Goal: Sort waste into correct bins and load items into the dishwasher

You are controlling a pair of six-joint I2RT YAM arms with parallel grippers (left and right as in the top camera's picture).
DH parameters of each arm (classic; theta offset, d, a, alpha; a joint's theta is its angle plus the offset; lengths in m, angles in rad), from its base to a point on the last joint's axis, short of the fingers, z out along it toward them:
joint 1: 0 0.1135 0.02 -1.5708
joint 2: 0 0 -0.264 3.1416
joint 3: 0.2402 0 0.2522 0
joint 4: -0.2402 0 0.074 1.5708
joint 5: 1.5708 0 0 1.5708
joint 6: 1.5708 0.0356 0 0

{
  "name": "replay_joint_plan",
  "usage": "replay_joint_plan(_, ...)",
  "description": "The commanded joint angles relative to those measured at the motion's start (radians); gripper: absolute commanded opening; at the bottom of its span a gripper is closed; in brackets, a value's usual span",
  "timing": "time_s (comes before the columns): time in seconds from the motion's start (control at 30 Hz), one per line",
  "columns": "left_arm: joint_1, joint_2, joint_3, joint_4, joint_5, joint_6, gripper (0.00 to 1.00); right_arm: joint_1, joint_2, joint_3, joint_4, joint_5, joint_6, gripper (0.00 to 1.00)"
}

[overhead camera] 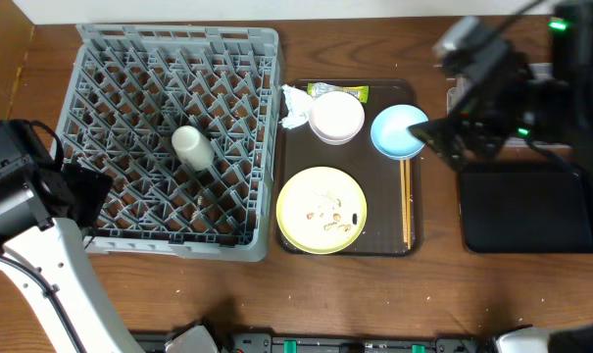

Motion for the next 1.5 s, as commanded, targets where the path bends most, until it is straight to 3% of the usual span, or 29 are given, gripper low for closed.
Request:
replay_joint_plan(0.0,0.004,-0.003,0.009,-0.007,0.004,-0.002,0.95,0.026,0.092,0.005,-0.023,0.043,-0.066,0.99)
replay_joint_plan(0.27,0.004,-0.003,0.009,-0.006,0.004,-0.002,0.95,0.048,0.275,0.003,0.0,0.006,-0.066,0.97)
replay_joint_plan(0.3,0.004,-0.003,0.009,-0.006,0.004,-0.002,0.95,0.048,0.328,0.003,0.0,0.047,-0.051,0.85)
replay_joint_plan(0.33,0.004,-0.003,0.009,-0.006,0.004,-0.002,0.95,0.051,0.383,0.002,0.0,0.125,0.011,0.82)
replay_joint_plan(0.57,0.004,-0.002,0.009,-0.002,0.004,-0.002,0.96,0.109,0.587,0.002,-0.005,0.433,0.146,0.8)
replay_joint_plan(0.8,0.004,-0.002,0.009,0.003,0.004,-0.002,0.96,0.216,0.749,0.002,-0.001,0.478,0.153,0.77)
replay_joint_plan(1.0,0.004,-0.002,0.009,0.005,0.004,-0.002,0.96,0.277,0.855,0.002,0.051,0.735,0.25,0.61)
replay_joint_plan(1.23,0.004,-0.002,0.009,0.006,0.004,-0.002,0.96,0.269,0.874,0.002,0.063,0.777,0.26,0.61)
replay_joint_plan(1.33,0.004,-0.002,0.009,0.006,0.004,-0.002,0.96,0.246,0.876,0.0,0.065,0.703,0.259,0.6)
replay_joint_plan(1.47,0.004,-0.002,0.009,0.005,0.004,-0.002,0.96,0.213,0.876,-0.014,0.066,0.623,0.247,0.44)
